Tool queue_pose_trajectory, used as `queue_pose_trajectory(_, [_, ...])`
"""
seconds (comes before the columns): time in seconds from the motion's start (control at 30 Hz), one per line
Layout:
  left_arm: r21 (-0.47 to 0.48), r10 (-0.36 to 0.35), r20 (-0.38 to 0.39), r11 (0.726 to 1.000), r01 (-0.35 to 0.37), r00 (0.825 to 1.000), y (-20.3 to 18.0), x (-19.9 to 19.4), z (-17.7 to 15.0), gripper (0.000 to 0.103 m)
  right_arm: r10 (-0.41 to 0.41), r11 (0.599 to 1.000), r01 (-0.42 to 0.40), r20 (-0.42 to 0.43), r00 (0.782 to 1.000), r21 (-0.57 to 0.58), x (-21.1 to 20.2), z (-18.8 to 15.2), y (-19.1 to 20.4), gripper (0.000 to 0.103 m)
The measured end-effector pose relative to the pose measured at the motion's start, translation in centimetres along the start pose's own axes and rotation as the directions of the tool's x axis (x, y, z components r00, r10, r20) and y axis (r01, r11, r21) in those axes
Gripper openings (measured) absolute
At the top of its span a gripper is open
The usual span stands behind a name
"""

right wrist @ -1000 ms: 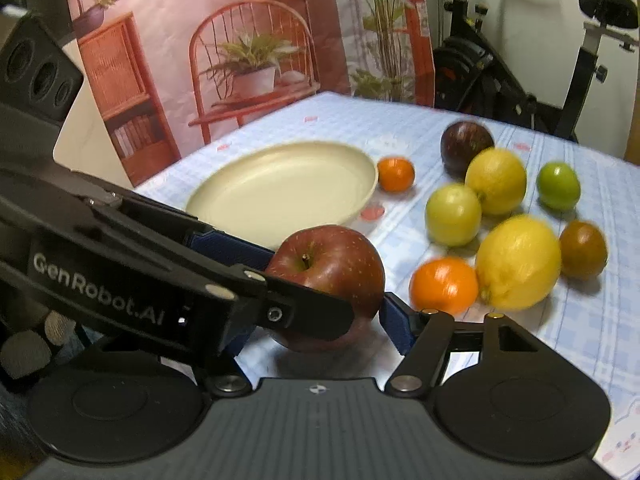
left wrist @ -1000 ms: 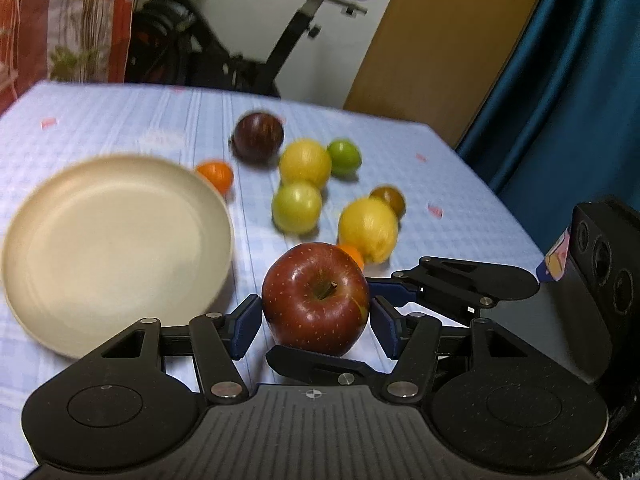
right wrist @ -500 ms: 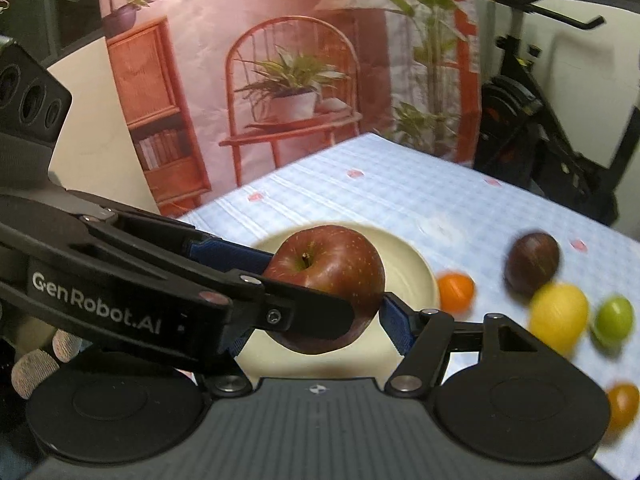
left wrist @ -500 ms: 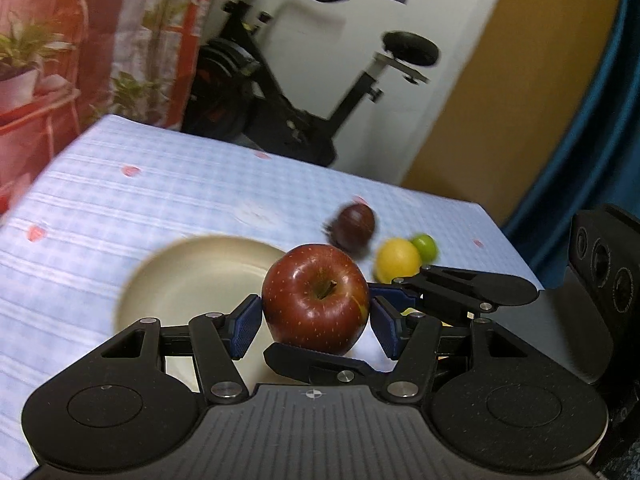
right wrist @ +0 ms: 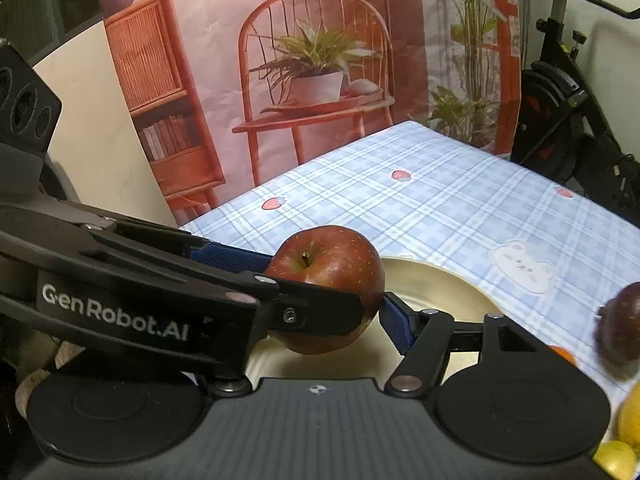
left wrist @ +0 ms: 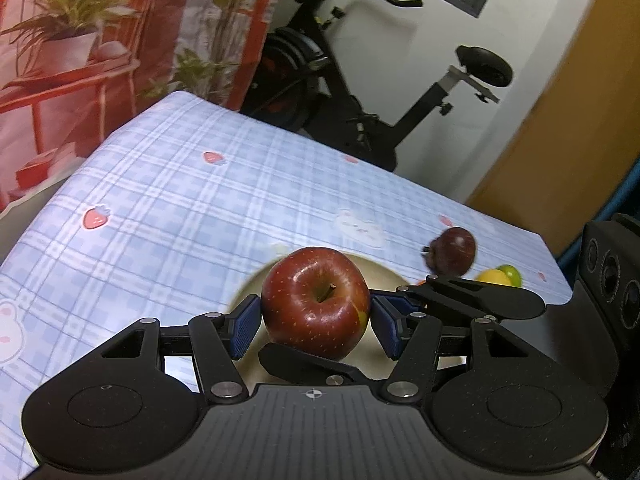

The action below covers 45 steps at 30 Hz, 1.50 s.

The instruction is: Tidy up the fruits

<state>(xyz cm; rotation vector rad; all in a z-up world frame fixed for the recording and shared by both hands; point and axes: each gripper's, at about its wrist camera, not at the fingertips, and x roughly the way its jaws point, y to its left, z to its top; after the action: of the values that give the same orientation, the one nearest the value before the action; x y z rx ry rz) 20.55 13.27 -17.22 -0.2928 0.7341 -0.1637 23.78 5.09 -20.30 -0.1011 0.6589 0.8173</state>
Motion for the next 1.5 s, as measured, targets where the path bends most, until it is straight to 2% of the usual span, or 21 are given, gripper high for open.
queue_pose_trajectory(0.47, [0.009, 0.046, 0.015, 0.999, -0.046, 0.999, 0.9, 0.3, -0.5, 0.063, -0.015, 1.000, 0.015, -0.032, 0.999, 0.022, 2.4, 0.0, 0.5, 0.068])
queue_pose_trajectory(1.13, [0.020, 0.070, 0.031, 0.997, -0.071, 0.997, 0.8, 0.2, -0.8, 0.063, -0.030, 0.999, 0.031, -0.047, 0.998, 0.034, 3.1, 0.0, 0.6, 0.069])
queue_pose_trajectory(1.37, [0.006, 0.087, 0.055, 0.996, -0.088, 0.995, 0.6, -1.4, -0.7, 0.065, -0.040, 0.999, 0.042, -0.057, 0.998, 0.032, 2.1, 0.0, 0.3, 0.075])
queue_pose_trajectory(1.5, [0.005, 0.091, 0.098, 0.996, -0.092, 0.991, 0.0, -3.2, -1.1, 0.067, -0.068, 0.996, 0.069, -0.006, 0.998, 0.060, -0.7, -1.2, -0.5, 0.079])
